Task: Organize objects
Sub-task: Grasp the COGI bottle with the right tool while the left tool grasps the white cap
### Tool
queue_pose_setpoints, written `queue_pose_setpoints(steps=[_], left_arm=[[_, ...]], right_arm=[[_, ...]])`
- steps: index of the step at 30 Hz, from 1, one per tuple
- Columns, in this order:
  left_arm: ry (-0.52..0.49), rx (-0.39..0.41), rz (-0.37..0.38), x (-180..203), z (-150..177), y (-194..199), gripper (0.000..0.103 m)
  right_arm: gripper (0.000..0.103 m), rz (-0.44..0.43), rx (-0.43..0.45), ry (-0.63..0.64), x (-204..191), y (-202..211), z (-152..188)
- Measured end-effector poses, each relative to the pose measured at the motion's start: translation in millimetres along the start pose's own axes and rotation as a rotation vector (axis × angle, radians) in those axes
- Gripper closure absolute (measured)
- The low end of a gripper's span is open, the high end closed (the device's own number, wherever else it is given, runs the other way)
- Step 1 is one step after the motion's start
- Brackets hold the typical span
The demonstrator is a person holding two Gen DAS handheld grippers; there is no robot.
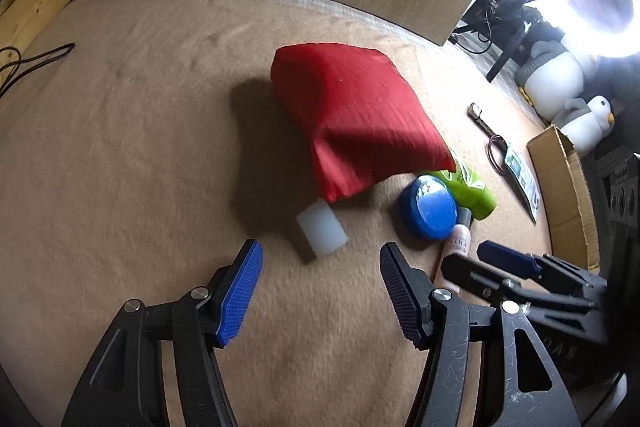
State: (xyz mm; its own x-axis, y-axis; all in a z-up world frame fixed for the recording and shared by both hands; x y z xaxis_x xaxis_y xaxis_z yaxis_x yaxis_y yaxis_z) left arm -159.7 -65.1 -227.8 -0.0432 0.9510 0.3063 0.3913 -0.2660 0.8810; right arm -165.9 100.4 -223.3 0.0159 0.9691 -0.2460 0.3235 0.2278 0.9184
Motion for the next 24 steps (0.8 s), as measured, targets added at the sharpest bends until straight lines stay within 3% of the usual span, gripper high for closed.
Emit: queue_pose_setpoints(steps=[7, 10, 15, 21, 23, 24], left_arm=[[-0.021, -0.008, -0.044, 1.7, -8.9, -12.7, 0.039], [-0.025, -0.007, -0.053, 3.2, -11.2, -15.0, 0.039], [-0.058, 0.001, -0.104, 0.4, -8.8, -14.0, 0.056], [-0.045, 0.009, -0.085, -6.4, -9.2, -11.6, 0.068], [-0.052, 0.005, -0.075, -4.1, -8.0, -11.6, 0.080], [-0.056, 0.002, -0.072, -2.1, -6.8, -11.9, 0.080]], right_arm=[[0.047, 0.051, -0.011, 0.029, 0.0, -8.2, 0.9], [0.053, 0.070, -0.017, 0.044, 2.2, -11.2, 1.7], [0.062, 0.093, -0.020, 0.086, 4.4, -11.5, 3.2], [0.077, 0.092, -0.030, 0.109, 13.3, -6.7, 5.9], [0.081, 0.093, -0.032, 0.116, 14.5, -6.6, 5.9], [0.083, 0.094, -0.033, 0.117, 15.4, -6.4, 6.1]])
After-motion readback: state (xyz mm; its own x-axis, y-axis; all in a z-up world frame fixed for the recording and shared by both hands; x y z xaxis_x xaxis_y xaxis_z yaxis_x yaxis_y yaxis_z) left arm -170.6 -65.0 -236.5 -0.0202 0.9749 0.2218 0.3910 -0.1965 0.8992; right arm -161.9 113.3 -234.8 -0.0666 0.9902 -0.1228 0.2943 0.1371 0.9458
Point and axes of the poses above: each gripper's, at about its wrist camera, not at the fingertips, and y roughly against the way its jaws point, x to its right, z to its underside, the point moved 7 cm from there along -y, roughly the way its jaws point, and after that the axes turned 1 degree about y, right-handed, at the moved point
